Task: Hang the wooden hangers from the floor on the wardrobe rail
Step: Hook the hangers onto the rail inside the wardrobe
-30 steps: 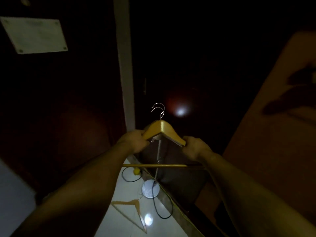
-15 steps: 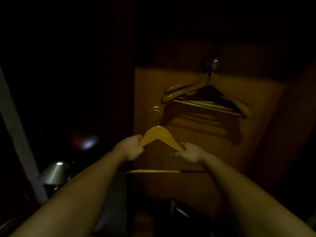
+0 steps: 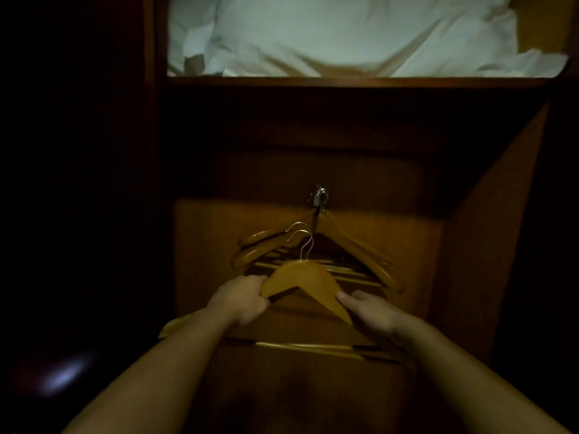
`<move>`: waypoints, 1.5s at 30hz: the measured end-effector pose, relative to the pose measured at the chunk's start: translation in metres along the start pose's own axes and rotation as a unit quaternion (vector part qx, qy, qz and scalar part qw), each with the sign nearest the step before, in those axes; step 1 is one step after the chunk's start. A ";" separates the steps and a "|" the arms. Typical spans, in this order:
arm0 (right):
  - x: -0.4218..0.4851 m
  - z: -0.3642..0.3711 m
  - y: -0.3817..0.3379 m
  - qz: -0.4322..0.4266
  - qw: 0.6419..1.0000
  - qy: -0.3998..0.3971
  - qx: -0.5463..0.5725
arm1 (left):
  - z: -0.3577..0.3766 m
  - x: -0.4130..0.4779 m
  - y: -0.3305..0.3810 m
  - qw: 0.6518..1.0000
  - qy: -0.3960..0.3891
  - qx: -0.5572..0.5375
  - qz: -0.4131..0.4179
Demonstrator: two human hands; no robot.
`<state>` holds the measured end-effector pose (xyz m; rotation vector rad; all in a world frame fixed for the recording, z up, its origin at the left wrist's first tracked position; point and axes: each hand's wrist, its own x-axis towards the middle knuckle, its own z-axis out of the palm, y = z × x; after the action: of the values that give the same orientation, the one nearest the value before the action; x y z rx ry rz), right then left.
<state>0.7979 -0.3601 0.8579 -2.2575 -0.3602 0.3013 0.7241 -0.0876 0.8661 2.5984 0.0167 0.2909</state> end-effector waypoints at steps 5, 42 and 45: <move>0.016 -0.042 -0.011 -0.018 0.991 0.125 -0.053 | -0.019 0.042 0.016 0.998 0.021 -0.013 0.056; 0.150 -0.080 -0.022 -0.044 0.942 0.273 -0.192 | -0.012 0.174 0.019 0.993 0.086 0.060 0.059; 0.152 -0.078 -0.019 -0.038 0.940 0.266 -0.212 | -0.010 0.177 0.018 0.993 0.076 0.070 0.047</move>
<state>0.9622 -0.3490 0.9078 -2.6163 -0.2346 -0.4705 0.8945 -0.0862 0.9199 2.7146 -0.0337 0.5409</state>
